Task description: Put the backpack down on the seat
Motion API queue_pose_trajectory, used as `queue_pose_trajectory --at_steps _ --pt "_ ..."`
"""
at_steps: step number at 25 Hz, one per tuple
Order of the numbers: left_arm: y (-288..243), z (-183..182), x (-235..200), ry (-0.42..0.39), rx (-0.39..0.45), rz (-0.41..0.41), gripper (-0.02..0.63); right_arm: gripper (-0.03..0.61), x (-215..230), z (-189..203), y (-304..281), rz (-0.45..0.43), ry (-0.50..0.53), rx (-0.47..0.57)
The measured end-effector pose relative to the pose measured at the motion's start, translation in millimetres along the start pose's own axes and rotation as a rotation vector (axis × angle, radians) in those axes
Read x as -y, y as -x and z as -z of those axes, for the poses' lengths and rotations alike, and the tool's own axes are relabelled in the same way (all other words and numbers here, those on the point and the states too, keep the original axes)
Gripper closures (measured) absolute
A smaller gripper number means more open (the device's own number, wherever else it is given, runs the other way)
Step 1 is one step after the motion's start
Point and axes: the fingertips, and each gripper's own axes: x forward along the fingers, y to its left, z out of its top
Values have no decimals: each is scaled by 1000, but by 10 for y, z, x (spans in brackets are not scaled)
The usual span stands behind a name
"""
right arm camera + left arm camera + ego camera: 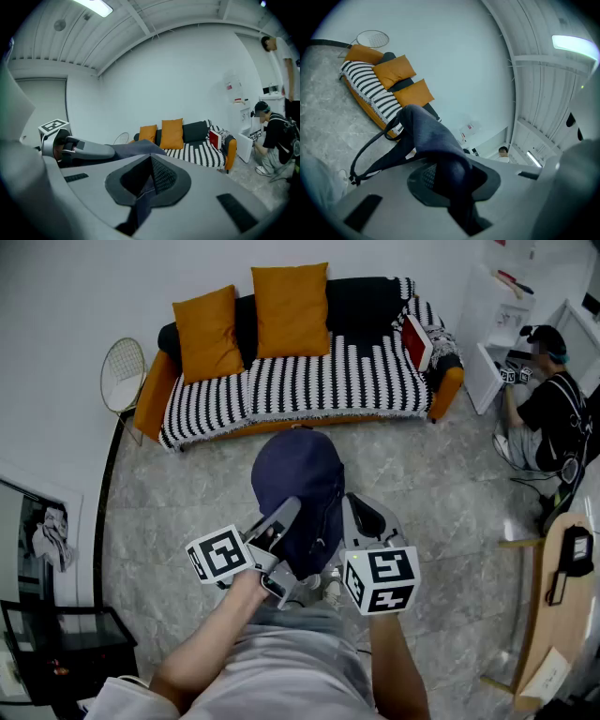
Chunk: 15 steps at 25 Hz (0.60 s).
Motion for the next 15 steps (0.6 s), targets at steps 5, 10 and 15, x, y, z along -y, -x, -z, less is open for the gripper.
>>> queue_pose_trajectory --at_steps 5,10,15 --pt "-10 -40 -50 -2 -10 2 554 577 -25 -51 -67 3 6 9" --pt "-21 -117 -135 12 -7 11 554 577 -49 -87 -154 9 16 12" --pt "-88 -246 -148 17 -8 37 554 577 -95 -138 -265 19 43 4"
